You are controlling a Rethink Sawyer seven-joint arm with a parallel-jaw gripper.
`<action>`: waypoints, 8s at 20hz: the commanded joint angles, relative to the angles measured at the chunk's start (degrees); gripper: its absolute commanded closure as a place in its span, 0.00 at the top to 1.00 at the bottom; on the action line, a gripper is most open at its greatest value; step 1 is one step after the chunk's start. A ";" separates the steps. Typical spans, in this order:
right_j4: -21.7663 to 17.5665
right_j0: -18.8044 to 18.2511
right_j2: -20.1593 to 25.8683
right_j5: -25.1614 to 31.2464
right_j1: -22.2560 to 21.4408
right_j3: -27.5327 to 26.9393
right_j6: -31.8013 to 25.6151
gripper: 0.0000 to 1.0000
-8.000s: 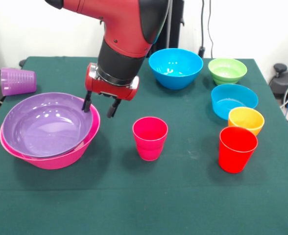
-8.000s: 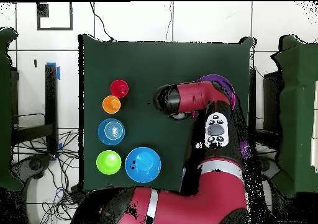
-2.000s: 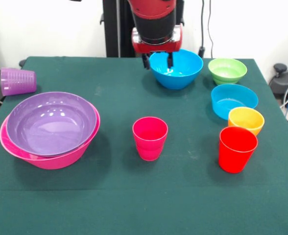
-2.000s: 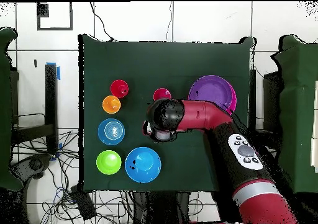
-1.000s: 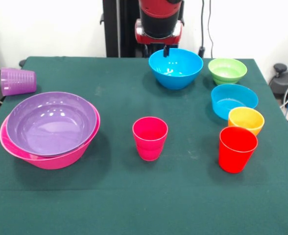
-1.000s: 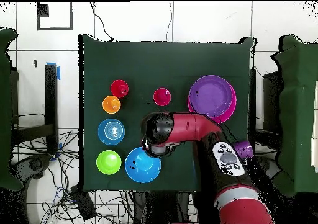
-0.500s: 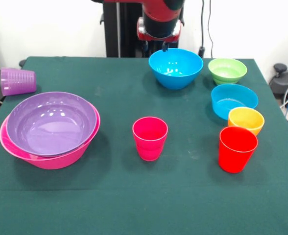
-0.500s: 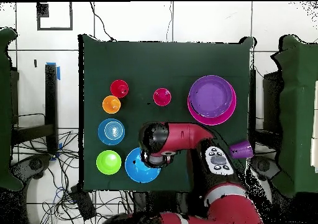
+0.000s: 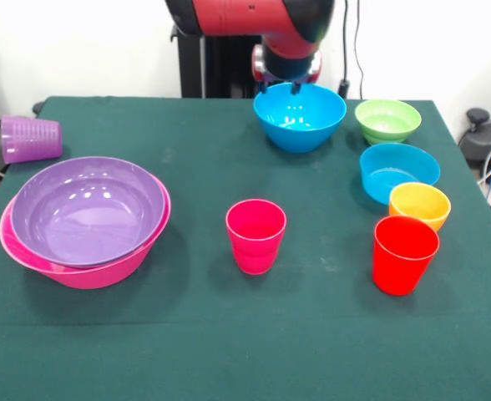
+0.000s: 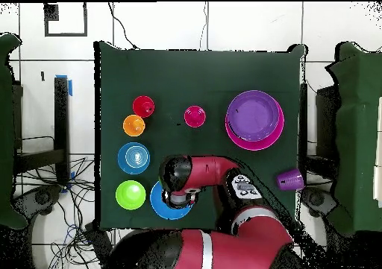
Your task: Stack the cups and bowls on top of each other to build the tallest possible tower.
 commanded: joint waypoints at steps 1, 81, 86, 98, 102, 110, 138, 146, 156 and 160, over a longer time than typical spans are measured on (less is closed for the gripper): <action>1.36 2.19 0.92 -11.19 7.47 1.14 10.33 1.00; -3.85 5.50 -4.21 -14.81 -0.17 -3.66 -0.35 1.00; -4.13 5.23 -4.20 -15.18 -1.05 -3.39 -0.53 1.00; -3.84 4.52 -3.39 -13.61 -3.18 -2.06 -0.98 1.00; -4.42 4.30 -3.07 -13.31 -3.06 -2.26 -1.88 1.00; -4.59 3.35 -2.15 -11.44 -4.61 -1.96 -3.68 1.00; -11.07 2.38 -2.06 -13.87 0.62 -3.90 -3.72 1.00; -11.53 2.65 -2.71 -16.22 2.38 -4.21 -2.20 1.00; -11.94 2.57 -2.84 -17.83 4.68 -5.04 -1.43 1.00; -11.70 2.85 -3.22 -17.51 4.28 -4.86 -0.66 1.00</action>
